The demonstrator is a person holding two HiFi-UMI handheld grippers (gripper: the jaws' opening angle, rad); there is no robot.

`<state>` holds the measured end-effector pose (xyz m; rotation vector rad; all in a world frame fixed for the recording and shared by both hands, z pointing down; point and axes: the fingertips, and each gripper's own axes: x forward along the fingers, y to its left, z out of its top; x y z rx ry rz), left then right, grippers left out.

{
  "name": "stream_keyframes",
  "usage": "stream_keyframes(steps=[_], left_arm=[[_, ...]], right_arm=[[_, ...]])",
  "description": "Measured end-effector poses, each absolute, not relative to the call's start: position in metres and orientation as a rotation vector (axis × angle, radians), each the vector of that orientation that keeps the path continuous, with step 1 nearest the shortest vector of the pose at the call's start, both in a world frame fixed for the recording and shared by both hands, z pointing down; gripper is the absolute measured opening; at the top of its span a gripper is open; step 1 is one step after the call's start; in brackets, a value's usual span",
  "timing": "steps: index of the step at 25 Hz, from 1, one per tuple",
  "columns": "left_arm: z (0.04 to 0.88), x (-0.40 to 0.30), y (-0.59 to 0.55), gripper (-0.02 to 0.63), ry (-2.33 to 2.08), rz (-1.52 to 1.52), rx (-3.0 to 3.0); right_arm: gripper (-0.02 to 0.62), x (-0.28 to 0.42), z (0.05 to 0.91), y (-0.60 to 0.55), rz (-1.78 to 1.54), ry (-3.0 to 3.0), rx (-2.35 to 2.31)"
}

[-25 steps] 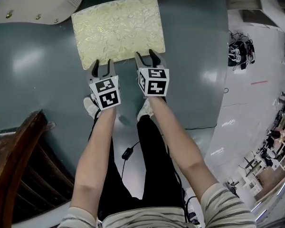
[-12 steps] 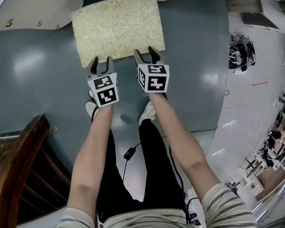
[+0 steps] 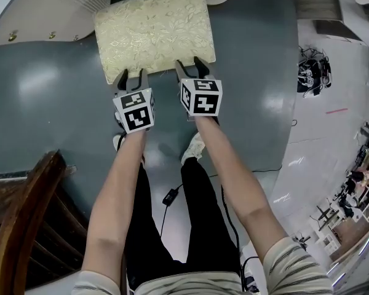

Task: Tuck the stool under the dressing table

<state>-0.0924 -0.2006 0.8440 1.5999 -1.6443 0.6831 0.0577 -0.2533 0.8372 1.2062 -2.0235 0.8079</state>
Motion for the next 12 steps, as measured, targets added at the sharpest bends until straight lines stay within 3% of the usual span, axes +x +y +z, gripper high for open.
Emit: stream_keyframes(steps=[12], left_arm=[[0.848,-0.096,-0.216,0.176,-1.645,0.681,1.603]], right_arm=[[0.225,0.052,0.84,-0.269,0.814,-2.027,1.189]])
